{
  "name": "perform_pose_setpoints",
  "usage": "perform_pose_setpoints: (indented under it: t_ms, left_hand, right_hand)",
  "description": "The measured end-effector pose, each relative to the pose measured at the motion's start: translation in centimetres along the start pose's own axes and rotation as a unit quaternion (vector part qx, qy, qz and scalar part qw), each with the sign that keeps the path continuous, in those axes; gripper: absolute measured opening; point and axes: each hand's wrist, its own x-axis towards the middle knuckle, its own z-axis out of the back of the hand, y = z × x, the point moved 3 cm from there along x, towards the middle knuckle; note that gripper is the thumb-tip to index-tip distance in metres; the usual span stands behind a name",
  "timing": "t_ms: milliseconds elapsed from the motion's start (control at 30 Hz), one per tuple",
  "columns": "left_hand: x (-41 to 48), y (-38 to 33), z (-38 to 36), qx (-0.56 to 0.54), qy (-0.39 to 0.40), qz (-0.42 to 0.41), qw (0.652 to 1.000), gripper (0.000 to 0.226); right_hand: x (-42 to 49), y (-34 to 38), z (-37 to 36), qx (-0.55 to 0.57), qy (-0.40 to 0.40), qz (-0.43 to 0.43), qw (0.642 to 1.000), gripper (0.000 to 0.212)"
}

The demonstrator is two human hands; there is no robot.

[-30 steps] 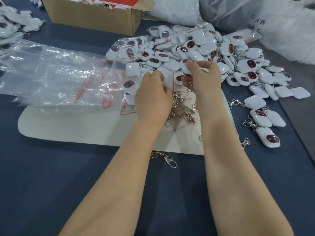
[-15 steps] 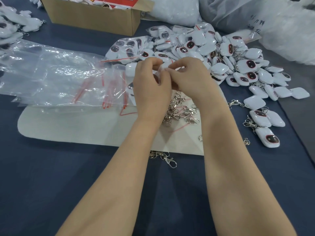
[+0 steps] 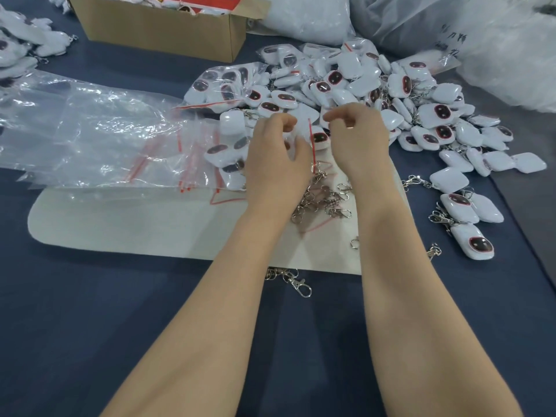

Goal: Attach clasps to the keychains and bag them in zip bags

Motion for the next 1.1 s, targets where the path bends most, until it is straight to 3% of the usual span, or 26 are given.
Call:
perform_pose_setpoints:
  t_ms: [133,200,300,533,733,900,1033,1100]
  left_hand:
    - [-0.2,1.0,-1.0,0.12,0.081,-0.004,0.989,0.029]
    - [-0.2,1.2,-0.9,0.14,0.076,-0.006,0.987,0.029]
    - [-0.2,1.1,-0.9,0.137,0.07,-0.008,0.988,0.029]
    - [-0.1,1.2,-0.8,0.135,0.072,-0.002,0.988,0.029]
    - [-0.1,1.2,-0.9,0.142,0.075,-0.009,0.987,0.03]
    - [-0.1,1.2,-1.0,0.148,0.076,-0.006,0.986,0.029]
    - [-0.1,1.2,-0.9,0.147,0.075,-0.003,0.986,0.028]
    - [-0.1,1.1,-0.9,0.151,0.076,-0.006,0.986,0.028]
  right_hand:
    - [-0.7,-1.6,-2.1,-0.133,0.083,0.047,0.986,0.037]
    - [-0.7,-1.9,-2.9,-0.208,0.118,0.081,0.968,0.035]
    - [-0.5,-2.2,-3.1,-0.249,0.107,0.092,0.958,0.033]
    - [-0.7,-2.2,-2.4,-0.034,0.001,0.037,0.999,0.024]
    - [-0.5,-2.4,-1.5,0.215,-0.061,-0.055,0.973,0.022]
    - [-0.4,-2.1,-2.7,0.054,0.015,0.009,0.998,0.025]
    - [-0.5,-1.8,-3.1,0.019,0.07,0.046,0.996,0.021]
    - [-0.4,-1.9,-2.9,0.008,0.096,0.046,0.994,0.03]
